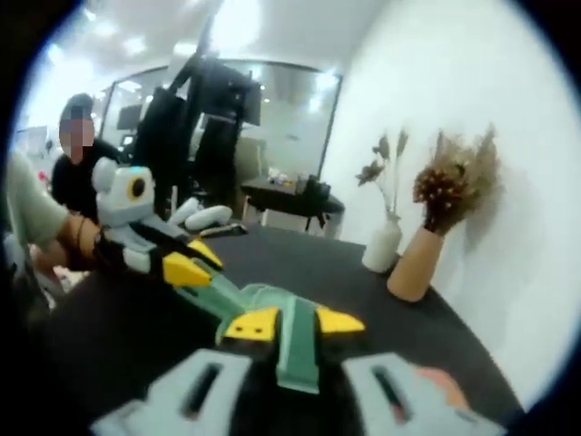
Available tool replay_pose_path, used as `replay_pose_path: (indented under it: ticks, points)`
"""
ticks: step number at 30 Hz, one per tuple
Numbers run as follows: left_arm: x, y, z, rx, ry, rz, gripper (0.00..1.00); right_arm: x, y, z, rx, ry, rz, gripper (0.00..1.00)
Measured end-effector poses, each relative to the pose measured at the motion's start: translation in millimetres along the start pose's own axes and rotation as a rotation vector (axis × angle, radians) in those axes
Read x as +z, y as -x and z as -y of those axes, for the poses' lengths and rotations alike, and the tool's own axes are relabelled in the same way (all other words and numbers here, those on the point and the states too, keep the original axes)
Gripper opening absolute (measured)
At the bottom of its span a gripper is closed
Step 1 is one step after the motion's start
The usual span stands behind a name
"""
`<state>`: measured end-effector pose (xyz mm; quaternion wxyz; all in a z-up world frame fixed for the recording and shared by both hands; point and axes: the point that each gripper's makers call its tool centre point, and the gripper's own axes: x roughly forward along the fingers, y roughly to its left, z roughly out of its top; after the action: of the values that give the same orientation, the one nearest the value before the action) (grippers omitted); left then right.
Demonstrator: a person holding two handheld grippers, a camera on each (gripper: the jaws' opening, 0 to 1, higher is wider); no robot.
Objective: Pick up the broom and sweep the trash on the tabletop into the dustpan.
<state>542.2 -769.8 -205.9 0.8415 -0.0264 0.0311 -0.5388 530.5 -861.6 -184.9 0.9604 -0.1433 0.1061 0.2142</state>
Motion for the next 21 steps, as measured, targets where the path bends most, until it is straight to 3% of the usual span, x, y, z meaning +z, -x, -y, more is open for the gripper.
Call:
replay_pose_path:
  ticks: [19,21]
  points:
    - [-10.5,12.5,-0.5,0.013,-0.008,-0.035,0.16,2.8,-1.4,2.8,0.007,0.013,-0.005,0.14]
    - [-16.7,14.2,1.8,0.002,-0.010,-0.072,0.16,2.7,-1.3,2.4,0.007,0.016,-0.006,0.14]
